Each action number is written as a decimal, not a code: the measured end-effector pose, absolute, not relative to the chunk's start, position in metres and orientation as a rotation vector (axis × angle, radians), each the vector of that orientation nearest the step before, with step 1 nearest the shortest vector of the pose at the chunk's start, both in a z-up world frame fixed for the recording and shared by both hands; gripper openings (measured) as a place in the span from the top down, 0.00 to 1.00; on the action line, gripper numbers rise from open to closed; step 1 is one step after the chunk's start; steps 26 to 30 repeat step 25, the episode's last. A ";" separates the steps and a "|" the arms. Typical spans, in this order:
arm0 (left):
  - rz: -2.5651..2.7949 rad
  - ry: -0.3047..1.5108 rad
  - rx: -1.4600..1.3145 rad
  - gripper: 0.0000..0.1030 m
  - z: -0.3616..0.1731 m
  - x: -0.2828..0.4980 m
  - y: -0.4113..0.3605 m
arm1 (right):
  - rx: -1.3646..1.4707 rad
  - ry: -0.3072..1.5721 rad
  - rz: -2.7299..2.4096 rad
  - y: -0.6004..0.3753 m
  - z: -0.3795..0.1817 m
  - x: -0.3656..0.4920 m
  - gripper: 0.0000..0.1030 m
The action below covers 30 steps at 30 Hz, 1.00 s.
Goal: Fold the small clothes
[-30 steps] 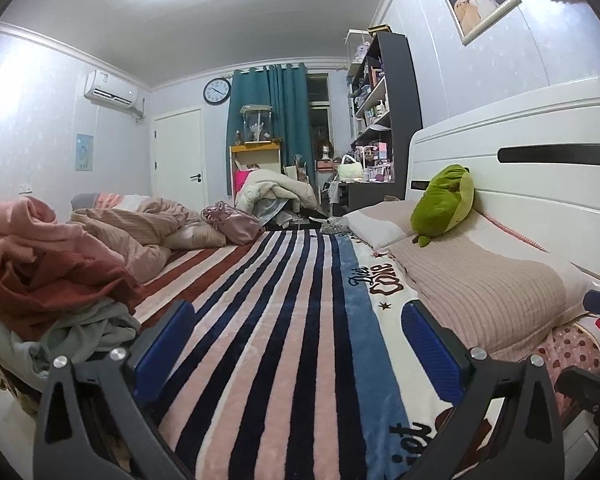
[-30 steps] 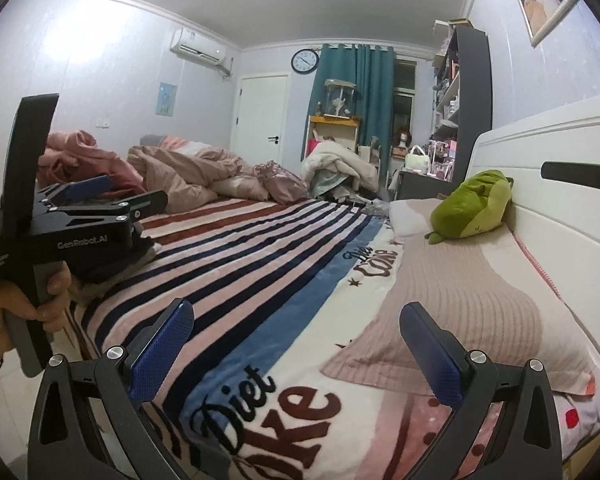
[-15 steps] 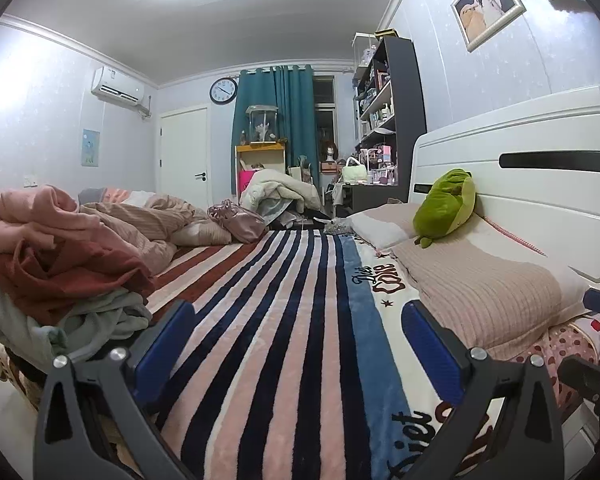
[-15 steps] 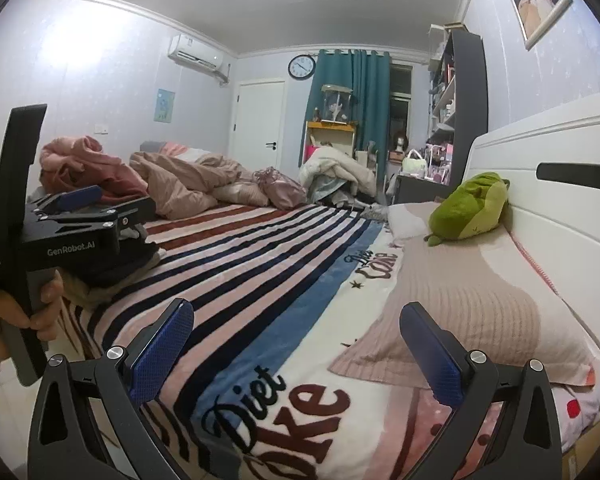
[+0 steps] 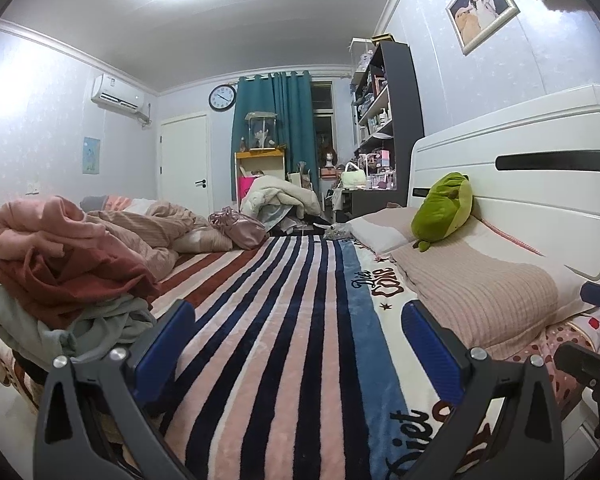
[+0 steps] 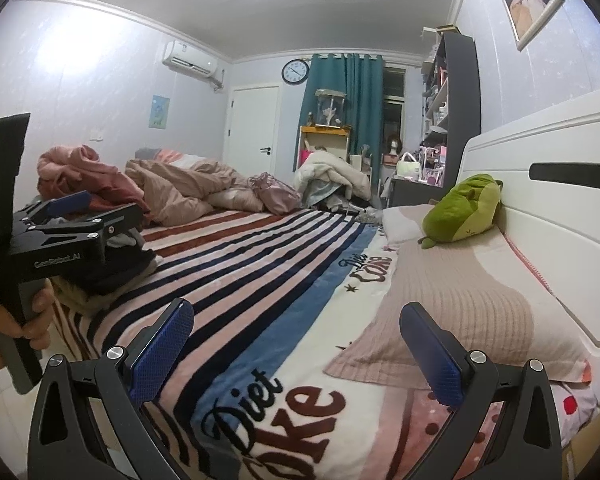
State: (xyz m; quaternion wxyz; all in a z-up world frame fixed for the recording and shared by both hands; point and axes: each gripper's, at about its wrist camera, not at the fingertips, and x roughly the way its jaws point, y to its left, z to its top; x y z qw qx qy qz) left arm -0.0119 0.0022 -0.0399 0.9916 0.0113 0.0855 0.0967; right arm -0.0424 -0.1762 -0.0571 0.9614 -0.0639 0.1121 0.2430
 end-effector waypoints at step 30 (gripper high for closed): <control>0.191 0.162 0.019 0.01 -0.040 -0.021 0.001 | -0.138 0.195 0.475 -0.176 -0.048 -0.061 0.00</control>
